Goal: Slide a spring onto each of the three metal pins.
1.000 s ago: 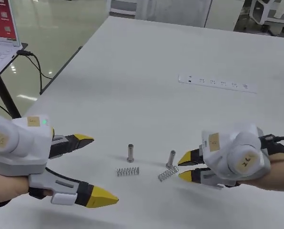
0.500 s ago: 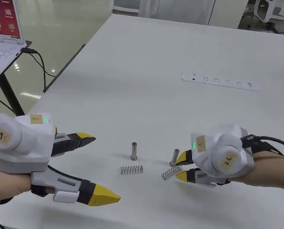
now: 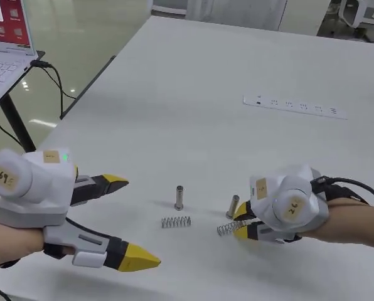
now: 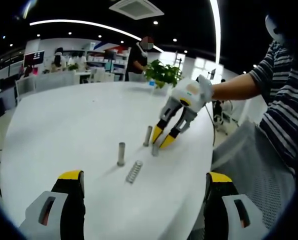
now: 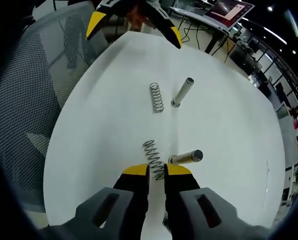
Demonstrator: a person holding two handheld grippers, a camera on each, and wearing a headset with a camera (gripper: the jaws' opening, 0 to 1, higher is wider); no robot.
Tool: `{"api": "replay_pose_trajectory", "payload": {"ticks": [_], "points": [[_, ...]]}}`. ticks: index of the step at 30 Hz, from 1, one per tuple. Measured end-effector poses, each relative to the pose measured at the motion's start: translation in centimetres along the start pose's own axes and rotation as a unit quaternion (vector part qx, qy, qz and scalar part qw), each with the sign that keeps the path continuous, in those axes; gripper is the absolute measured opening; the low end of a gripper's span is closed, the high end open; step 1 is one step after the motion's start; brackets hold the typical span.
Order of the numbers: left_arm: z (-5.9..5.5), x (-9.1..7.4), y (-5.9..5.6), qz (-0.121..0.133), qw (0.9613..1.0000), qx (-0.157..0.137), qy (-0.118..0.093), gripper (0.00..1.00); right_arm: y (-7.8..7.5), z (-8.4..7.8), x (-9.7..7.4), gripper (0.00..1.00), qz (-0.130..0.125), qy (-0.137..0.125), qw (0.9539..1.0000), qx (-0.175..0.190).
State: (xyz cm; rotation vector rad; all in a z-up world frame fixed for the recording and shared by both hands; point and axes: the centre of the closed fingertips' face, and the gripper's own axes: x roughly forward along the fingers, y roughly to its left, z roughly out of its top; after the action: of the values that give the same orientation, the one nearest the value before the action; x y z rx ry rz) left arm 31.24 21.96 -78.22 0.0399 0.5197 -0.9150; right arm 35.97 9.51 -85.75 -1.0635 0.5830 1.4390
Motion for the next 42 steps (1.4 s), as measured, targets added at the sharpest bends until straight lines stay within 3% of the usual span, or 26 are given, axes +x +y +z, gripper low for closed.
{"api": "replay_pose_trajectory", "payload": {"ticks": [5, 9, 14, 26, 32, 35, 42], "points": [[-0.2, 0.0, -0.1, -0.001, 1.0, -0.001, 0.001, 0.98, 0.4, -0.4, 0.3, 0.08, 0.008, 0.003, 0.9999, 0.01], [-0.2, 0.2, -0.2, -0.003, 1.0, -0.001, 0.003, 0.98, 0.2, -0.4, 0.5, 0.07, 0.011, -0.007, 0.999, 0.043], [0.0, 0.3, -0.5, -0.006, 1.0, 0.001, 0.001, 0.98, 0.9, -0.3, 0.1, 0.07, 0.006, -0.011, 0.9991, 0.039], [-0.1, 0.5, -0.8, -0.01, 0.9999, 0.005, 0.007, 0.98, 0.6, 0.8, -2.9, 0.07, -0.015, -0.04, 0.9974, 0.058], [0.1, 0.4, -0.9, -0.01, 0.9999, 0.007, 0.006, 0.98, 1.1, 0.4, -4.4, 0.07, -0.02, -0.046, 0.9966, 0.066], [0.1, 0.4, -1.3, -0.022, 0.9998, -0.003, 0.002, 0.98, 1.3, 0.1, -5.1, 0.07, -0.02, -0.045, 0.9965, 0.067], [-0.1, 0.5, -1.7, -0.031, 0.9995, -0.004, 0.01, 0.97, 1.2, -0.5, -6.5, 0.07, -0.026, -0.042, 0.9961, 0.073]]}}
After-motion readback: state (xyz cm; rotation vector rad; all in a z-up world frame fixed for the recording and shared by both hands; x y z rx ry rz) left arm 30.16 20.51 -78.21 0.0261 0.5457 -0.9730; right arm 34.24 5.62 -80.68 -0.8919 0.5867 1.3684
